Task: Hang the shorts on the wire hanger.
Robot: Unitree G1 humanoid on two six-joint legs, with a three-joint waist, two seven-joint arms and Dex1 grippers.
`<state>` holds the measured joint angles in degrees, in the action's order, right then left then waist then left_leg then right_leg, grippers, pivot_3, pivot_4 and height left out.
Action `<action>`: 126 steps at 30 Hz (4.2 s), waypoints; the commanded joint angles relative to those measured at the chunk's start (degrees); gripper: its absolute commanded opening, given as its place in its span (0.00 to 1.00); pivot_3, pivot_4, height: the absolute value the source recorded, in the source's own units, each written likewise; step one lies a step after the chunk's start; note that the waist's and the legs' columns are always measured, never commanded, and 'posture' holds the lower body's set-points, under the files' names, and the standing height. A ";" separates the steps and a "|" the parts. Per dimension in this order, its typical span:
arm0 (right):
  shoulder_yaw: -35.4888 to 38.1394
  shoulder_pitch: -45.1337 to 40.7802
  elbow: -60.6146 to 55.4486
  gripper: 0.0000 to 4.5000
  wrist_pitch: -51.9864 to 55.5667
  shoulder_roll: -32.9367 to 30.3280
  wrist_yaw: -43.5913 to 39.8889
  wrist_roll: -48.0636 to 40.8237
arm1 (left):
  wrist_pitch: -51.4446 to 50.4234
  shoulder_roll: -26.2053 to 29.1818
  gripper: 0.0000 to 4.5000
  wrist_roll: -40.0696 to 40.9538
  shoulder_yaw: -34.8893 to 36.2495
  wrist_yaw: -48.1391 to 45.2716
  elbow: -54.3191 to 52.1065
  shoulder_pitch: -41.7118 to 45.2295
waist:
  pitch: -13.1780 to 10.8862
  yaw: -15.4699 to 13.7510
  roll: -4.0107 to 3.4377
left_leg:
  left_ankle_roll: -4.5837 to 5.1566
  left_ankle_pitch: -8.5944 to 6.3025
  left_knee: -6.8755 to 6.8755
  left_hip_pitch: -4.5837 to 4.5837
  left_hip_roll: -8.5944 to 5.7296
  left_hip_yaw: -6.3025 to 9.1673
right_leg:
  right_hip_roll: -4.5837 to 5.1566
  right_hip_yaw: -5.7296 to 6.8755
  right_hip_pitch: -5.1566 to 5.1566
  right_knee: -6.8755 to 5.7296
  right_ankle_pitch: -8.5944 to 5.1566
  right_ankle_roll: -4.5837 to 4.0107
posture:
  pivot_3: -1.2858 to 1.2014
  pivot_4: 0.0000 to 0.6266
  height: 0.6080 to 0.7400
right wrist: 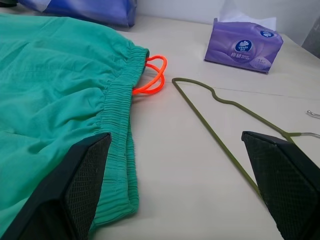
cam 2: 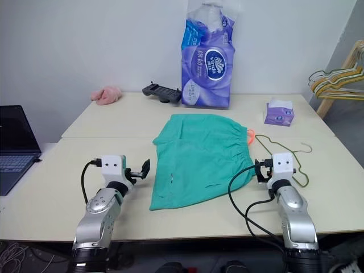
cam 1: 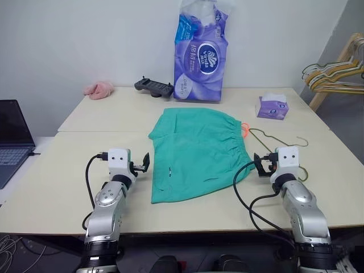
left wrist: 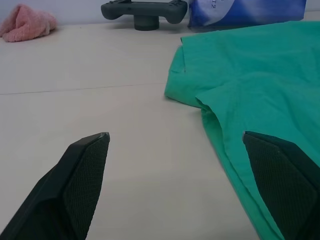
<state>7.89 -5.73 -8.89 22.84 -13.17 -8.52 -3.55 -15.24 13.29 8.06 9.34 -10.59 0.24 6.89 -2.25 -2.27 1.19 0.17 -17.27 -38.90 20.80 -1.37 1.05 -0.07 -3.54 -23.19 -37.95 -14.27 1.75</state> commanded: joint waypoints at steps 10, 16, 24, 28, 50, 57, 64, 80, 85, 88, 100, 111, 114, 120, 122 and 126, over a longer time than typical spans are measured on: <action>0.63 -1.40 -1.81 0.99 -2.06 -0.57 -0.26 -0.50 | 1.61 0.49 1.00 0.13 0.97 1.02 -1.53 1.80 | 0.00 0.00 0.00 | 0.00 0.00 0.00 0.01 0.00 0.00 | 0.00 0.00 0.00 0.01 0.00 0.00 | 0.56 0.02 1.00; 0.82 -1.45 -1.81 0.99 -2.08 -0.87 -0.51 -0.56 | 1.62 0.26 1.00 0.39 0.87 1.10 -1.85 1.45 | 0.00 0.00 0.00 | 0.00 0.00 0.00 0.01 0.00 0.00 | 0.00 0.00 0.00 0.01 0.00 0.00 | 0.56 0.02 1.00; 0.21 -1.58 -1.79 0.99 -2.03 -0.72 -0.71 -0.51 | 1.40 0.19 1.00 0.62 0.81 1.06 -2.30 1.05 | 0.00 -0.01 0.00 | 0.00 0.00 0.00 0.01 0.00 0.00 | 0.00 0.00 0.00 0.01 0.00 0.00 | 0.56 0.03 1.00; -0.85 -1.36 -2.30 0.99 -2.41 -2.46 -3.92 -0.80 | 0.41 0.85 1.00 1.75 -0.16 -1.39 -3.14 1.21 | -0.01 0.00 0.00 | 0.00 0.00 0.00 0.01 0.00 0.00 | 0.00 0.00 0.00 0.02 0.00 0.00 | 0.56 0.03 1.00; -21.06 -11.26 21.54 0.99 -43.51 -26.32 -47.57 5.57 | 0.31 19.54 1.00 5.70 -18.76 -41.47 -8.50 -0.46 | -0.59 0.84 -0.07 | 0.03 -0.01 0.03 -0.01 0.07 -0.14 | -0.08 -0.07 0.02 0.18 -0.03 -0.03 | 0.56 0.04 1.00; -22.73 -19.85 36.32 0.99 -51.07 -24.46 -42.53 12.17 | -1.50 21.49 1.00 4.05 -21.10 -44.22 -6.68 -2.10 | -0.66 0.82 -0.07 | 0.03 -0.01 0.03 -0.02 0.08 -0.15 | -0.02 -0.08 0.01 0.14 0.14 -0.33 | 0.56 0.03 1.00; -23.09 -24.96 44.29 0.99 -53.64 -23.80 -40.15 14.86 | 2.51 22.46 1.00 -0.28 -22.78 -44.87 -0.58 -0.43 | -0.62 0.81 -0.08 | 0.04 -0.01 0.03 -0.03 0.06 -0.15 | 0.03 -0.07 0.01 0.09 0.14 -0.36 | 0.56 0.01 1.00; -24.66 -28.23 49.12 0.70 -54.64 -22.81 -41.65 17.11 | 8.25 22.77 0.61 -3.63 -24.32 -45.80 6.13 3.15 | -0.27 0.83 -0.26 | 0.33 0.19 0.00 -0.36 0.06 -0.29 | 0.04 -0.12 0.17 -0.13 0.28 -0.54 | 0.56 0.00 1.00; -24.88 -28.47 49.99 0.29 -55.91 -22.87 -40.31 18.25 | 9.00 22.82 0.26 -3.93 -24.27 -45.56 6.72 3.23 | -0.26 0.82 -0.27 | 0.34 0.19 0.01 -0.36 0.06 -0.29 | 0.04 -0.12 0.17 -0.13 0.28 -0.55 | 0.56 0.00 1.00; -24.65 -28.26 50.15 0.08 -56.58 -22.92 -39.82 18.53 | 8.52 22.73 0.08 -3.52 -24.11 -45.43 6.32 3.14 | -0.26 0.82 -0.27 | 0.34 0.19 0.01 -0.36 0.06 -0.28 | 0.04 -0.12 0.17 -0.13 0.29 -0.55 | 0.56 0.00 1.00; -24.25 -12.05 18.00 0.00 -38.78 -33.64 -62.91 0.10 | -6.08 33.96 0.00 8.82 -21.90 -58.70 -12.22 -4.15 | -0.24 0.76 -0.27 | 0.38 0.15 0.05 -0.04 0.08 -0.07 | 0.04 0.03 -0.02 -0.08 0.27 -0.53 | 0.57 0.00 1.00; -26.24 -45.21 52.17 0.00 -30.89 -18.31 -41.71 6.54 | 7.09 22.51 0.00 -1.95 -25.91 -39.82 37.47 40.83 | -1.30 0.37 0.05 | 0.77 0.25 0.03 -1.53 0.12 0.22 | 0.16 1.08 1.34 0.35 -0.19 -0.69 | 0.58 0.00 1.00; -27.54 -68.72 77.41 0.00 -36.74 -10.45 -1.66 17.82 | 21.63 15.40 0.00 -12.81 -24.47 3.08 68.77 67.41 | -1.83 -0.49 0.64 | -0.35 1.06 0.11 -0.97 0.05 0.37 | 0.34 1.18 0.76 -0.03 0.84 -0.77 | 0.57 0.00 1.00; -26.73 -86.67 84.63 0.00 -42.54 -11.49 22.16 24.10 | 33.37 20.51 0.00 -19.94 -22.31 22.74 76.11 89.42 | -1.16 0.93 1.24 | -2.14 1.13 0.37 3.31 -0.03 0.23 | 0.75 1.48 -4.58 -1.55 1.01 -1.71 | 0.56 0.00 1.00; -26.99 -87.43 84.33 0.00 -46.16 -12.09 23.32 25.28 | 38.22 22.10 0.00 -22.15 -22.68 23.88 75.73 90.73 | -1.14 1.41 1.20 | -2.13 1.08 1.23 3.30 -0.26 0.24 | 0.97 1.59 -4.68 -0.88 0.99 -1.72 | 0.56 0.00 1.00; -26.56 -80.61 83.49 0.00 -51.85 -9.52 8.52 23.15 | 47.00 24.30 0.00 -23.54 -23.13 12.59 74.81 81.32 | -0.81 2.60 1.08 | -2.01 1.05 1.97 2.98 -0.71 0.31 | 1.28 1.59 -4.46 -0.23 0.97 -1.68 | 0.56 0.00 1.00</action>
<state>-20.36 -90.02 72.16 -28.60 -22.06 6.26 21.14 29.77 35.28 -16.33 -15.54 6.53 73.52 91.78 -3.06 0.32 2.28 -1.79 -16.25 -36.94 23.60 -2.08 1.30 1.19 -1.95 -27.23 -37.72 -13.48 0.37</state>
